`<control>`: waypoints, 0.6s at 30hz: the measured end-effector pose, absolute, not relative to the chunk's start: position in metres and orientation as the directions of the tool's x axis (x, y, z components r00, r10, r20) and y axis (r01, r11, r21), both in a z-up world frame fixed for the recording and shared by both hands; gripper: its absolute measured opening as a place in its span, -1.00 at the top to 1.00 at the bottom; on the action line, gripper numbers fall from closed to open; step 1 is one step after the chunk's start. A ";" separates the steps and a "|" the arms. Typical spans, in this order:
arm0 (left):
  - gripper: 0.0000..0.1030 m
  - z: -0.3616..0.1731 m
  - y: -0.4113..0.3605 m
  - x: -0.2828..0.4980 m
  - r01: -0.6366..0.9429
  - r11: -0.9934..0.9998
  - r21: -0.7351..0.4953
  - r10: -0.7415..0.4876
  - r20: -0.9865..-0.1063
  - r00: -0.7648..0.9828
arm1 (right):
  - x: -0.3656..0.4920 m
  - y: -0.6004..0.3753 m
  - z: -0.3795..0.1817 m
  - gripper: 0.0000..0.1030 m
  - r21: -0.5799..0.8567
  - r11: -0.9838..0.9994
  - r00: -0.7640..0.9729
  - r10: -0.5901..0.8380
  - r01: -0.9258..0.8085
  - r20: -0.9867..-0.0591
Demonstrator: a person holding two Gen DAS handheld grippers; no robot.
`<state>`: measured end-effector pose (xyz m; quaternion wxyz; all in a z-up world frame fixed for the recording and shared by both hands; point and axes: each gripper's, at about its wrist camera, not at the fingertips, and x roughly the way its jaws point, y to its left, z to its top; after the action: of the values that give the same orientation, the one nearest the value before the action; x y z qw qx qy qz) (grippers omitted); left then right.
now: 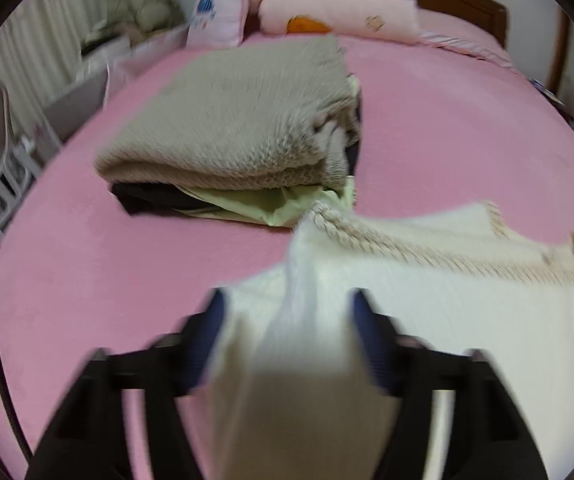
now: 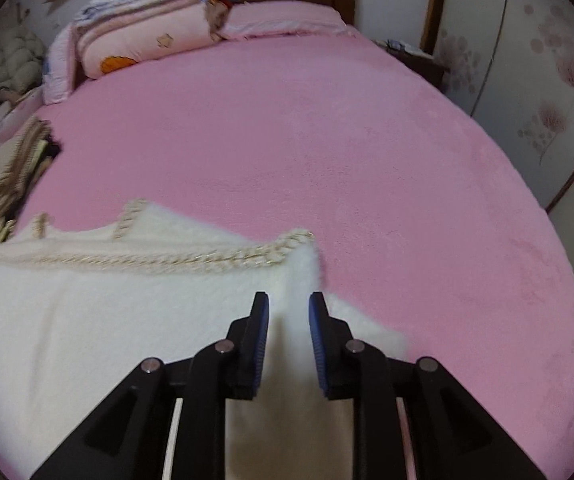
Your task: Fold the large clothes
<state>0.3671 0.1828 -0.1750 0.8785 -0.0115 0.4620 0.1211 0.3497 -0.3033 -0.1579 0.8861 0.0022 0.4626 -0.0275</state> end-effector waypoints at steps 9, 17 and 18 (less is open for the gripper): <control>-0.19 -0.170 0.150 0.246 -0.141 0.982 -0.127 -0.016 -0.794 0.608 | 0.229 -0.248 -0.155 0.30 0.028 0.998 0.616 0.058 -0.059 -0.786; 0.45 -0.206 0.167 0.217 -0.190 0.976 -0.105 0.026 -0.811 0.584 | 0.198 -0.285 -0.199 0.43 -0.120 0.987 0.576 -0.161 0.108 -0.801; 0.46 -0.205 0.171 0.214 -0.197 0.974 -0.112 0.025 -0.810 0.586 | 0.195 -0.291 -0.198 0.65 -0.113 0.987 0.579 -0.160 0.116 -0.800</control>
<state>0.2142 0.1710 -0.2050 0.8854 -0.0951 0.4507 0.0626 0.1949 -0.2910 -0.1985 0.8882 -0.0240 0.4522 -0.0776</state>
